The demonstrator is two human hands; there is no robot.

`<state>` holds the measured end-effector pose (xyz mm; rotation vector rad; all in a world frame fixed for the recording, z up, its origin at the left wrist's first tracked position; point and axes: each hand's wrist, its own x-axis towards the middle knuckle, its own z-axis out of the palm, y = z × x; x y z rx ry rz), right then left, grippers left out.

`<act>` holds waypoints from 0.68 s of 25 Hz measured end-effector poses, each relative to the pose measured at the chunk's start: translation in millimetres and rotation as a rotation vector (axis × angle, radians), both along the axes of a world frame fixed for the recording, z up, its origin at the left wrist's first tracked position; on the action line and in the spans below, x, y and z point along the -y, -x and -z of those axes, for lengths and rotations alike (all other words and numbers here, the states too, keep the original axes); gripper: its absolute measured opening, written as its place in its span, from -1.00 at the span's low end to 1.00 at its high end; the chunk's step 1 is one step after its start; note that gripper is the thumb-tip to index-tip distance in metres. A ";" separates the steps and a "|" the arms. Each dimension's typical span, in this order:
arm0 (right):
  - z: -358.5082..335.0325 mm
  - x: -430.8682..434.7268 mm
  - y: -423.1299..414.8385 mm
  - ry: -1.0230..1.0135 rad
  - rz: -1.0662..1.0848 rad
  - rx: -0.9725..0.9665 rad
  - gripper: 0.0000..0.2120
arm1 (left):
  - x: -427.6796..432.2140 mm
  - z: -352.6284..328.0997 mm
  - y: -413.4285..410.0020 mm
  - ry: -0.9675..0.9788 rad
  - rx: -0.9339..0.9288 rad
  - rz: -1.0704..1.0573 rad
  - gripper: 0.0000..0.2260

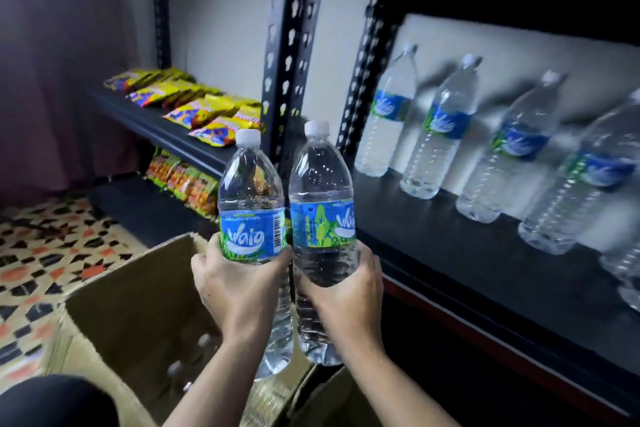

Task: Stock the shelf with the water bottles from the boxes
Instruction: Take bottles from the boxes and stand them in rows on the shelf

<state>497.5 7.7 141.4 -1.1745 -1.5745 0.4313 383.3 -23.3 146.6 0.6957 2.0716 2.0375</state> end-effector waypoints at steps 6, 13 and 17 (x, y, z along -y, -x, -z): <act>-54.2 9.3 -71.4 -0.109 0.135 -0.102 -0.29 | -9.1 -68.8 -66.7 -0.150 -0.087 0.181 -0.49; -98.9 -4.4 -156.2 -0.217 0.342 -0.152 -0.17 | -34.8 -123.1 -156.7 -0.293 -0.102 0.365 -0.40; -108.3 -24.8 -195.2 -0.263 0.451 -0.176 -0.12 | -52.3 -136.4 -197.9 -0.351 -0.107 0.459 -0.28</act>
